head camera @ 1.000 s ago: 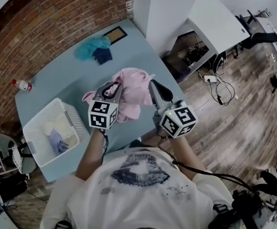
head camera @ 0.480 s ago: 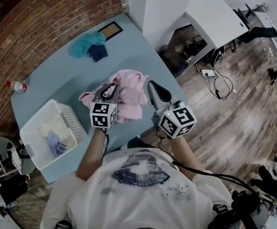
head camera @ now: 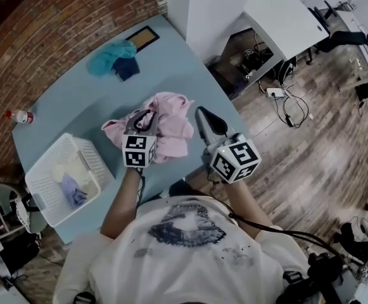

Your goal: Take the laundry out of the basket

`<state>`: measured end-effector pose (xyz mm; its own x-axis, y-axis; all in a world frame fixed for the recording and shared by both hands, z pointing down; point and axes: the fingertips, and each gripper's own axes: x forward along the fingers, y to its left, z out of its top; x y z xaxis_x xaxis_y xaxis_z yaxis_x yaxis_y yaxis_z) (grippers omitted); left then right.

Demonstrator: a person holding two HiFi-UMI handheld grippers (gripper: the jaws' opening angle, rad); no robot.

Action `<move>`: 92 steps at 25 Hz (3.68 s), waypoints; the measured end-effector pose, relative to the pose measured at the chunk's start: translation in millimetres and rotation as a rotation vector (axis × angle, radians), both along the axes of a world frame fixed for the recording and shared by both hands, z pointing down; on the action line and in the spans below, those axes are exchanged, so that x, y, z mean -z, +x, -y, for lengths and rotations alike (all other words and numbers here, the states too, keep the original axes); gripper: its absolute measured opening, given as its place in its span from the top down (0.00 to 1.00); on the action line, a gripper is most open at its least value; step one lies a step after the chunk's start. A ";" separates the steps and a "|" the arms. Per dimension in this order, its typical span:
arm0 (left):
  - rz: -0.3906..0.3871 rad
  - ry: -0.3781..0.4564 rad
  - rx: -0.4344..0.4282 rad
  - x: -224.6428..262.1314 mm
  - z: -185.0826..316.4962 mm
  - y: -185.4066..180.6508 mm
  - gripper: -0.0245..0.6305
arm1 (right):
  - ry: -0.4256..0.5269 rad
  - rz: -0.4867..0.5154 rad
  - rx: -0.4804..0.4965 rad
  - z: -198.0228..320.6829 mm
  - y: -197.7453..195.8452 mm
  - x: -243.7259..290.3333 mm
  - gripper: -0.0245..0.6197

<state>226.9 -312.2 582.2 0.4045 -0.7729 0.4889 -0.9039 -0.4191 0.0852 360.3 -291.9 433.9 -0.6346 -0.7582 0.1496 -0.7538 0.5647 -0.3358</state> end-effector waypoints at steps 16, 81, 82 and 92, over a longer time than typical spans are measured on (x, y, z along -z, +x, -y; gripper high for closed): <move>-0.036 0.048 -0.002 29.4 -16.4 -1.2 0.80 | 0.026 0.030 0.011 -11.2 -6.7 15.9 0.96; -0.041 0.326 0.364 175.0 -122.9 -187.3 0.98 | 0.110 0.073 0.356 -53.2 -189.3 57.9 0.96; -0.037 0.319 0.375 173.6 -127.8 -197.5 0.98 | 0.107 0.072 0.368 -56.2 -199.8 57.3 0.96; -0.025 0.254 0.449 158.4 -178.8 -303.4 0.98 | 0.077 0.072 0.469 -96.0 -314.2 51.2 0.96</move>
<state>-76.6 -133.4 423.8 0.0149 -0.9660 0.2581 -0.9985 -0.0007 0.0548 46.1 -195.9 382.7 -0.9175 -0.3948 0.0474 -0.3882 0.8635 -0.3221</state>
